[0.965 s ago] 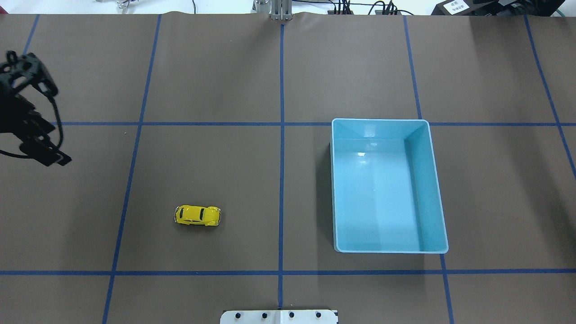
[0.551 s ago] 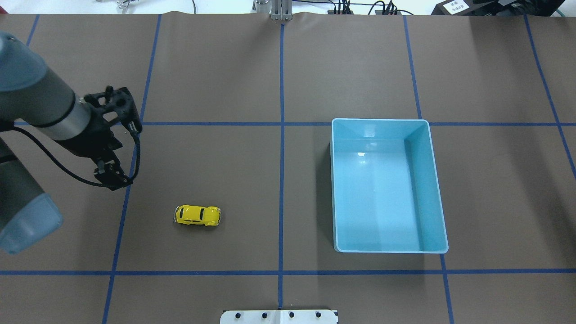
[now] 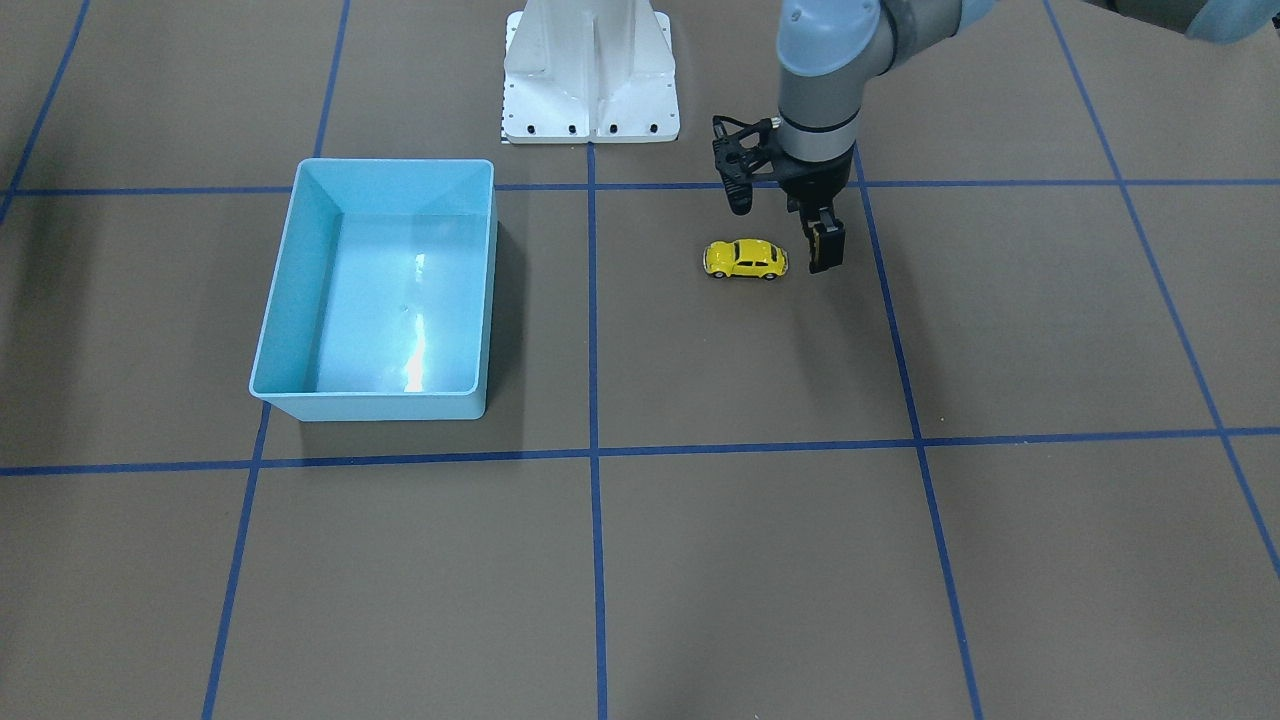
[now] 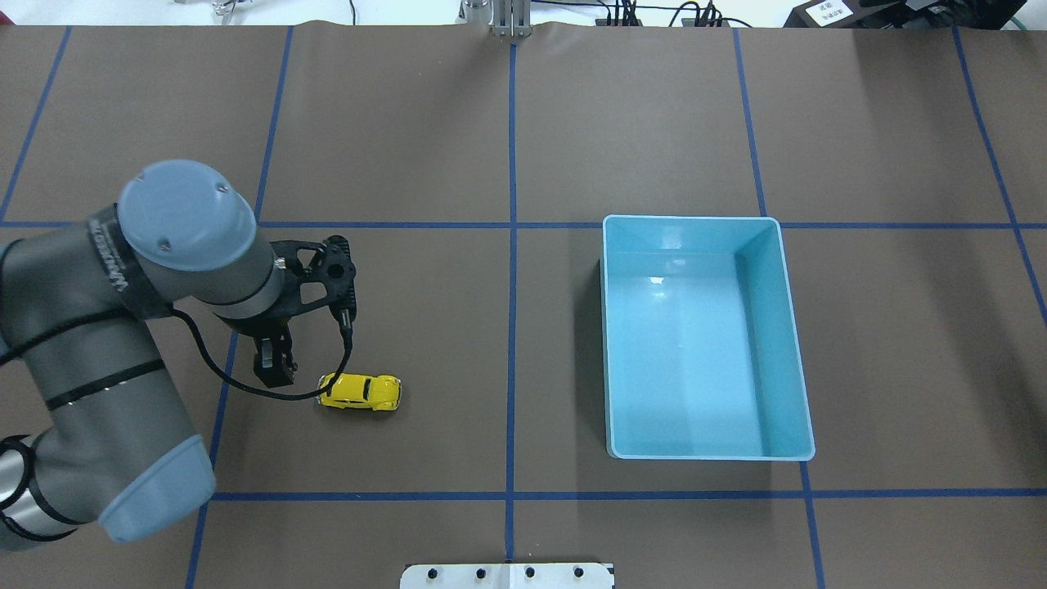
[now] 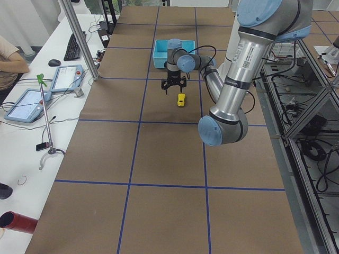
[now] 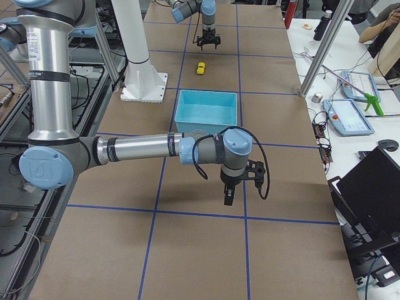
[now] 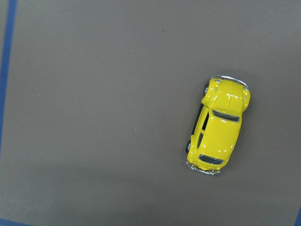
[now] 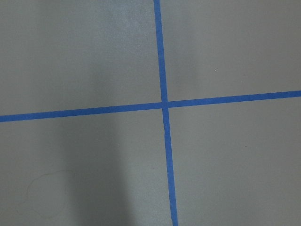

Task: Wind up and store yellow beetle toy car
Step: 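Lower the left gripper onto the yellow car and close on it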

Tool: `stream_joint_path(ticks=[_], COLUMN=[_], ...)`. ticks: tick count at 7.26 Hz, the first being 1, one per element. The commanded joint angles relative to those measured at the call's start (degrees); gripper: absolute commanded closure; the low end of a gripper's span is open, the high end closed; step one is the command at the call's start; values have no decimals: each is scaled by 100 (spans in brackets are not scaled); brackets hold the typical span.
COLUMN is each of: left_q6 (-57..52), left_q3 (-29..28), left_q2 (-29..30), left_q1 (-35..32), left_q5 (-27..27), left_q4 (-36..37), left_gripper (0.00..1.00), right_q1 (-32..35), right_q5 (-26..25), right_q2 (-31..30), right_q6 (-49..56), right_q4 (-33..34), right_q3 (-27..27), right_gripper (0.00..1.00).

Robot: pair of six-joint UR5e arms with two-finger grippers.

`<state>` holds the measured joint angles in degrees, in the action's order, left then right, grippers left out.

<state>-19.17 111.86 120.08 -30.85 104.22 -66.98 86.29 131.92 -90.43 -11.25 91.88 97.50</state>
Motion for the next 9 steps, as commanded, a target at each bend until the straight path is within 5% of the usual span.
stream_joint_path(ticks=[1, 4, 7, 9], left_q6=[-96, -79, -87, -35], left_q3=[-769, -929, -938, -1226], left_q2=[742, 920, 955, 1025], left_q1=[193, 790, 1160, 1212], left_q5=[-130, -174, -1129, -1246], left_q4=[475, 678, 669, 617], left_gripper=[0, 1, 1, 1], right_q1=[-24, -24, -24, -24], right_q5=[0, 0, 0, -17], right_q2=[-1, -299, -300, -300], right_q6=[0, 0, -9, -9], right_q4=[5, -4, -13, -4], right_q3=[14, 365, 348, 357], right_gripper=[0, 0, 0, 0])
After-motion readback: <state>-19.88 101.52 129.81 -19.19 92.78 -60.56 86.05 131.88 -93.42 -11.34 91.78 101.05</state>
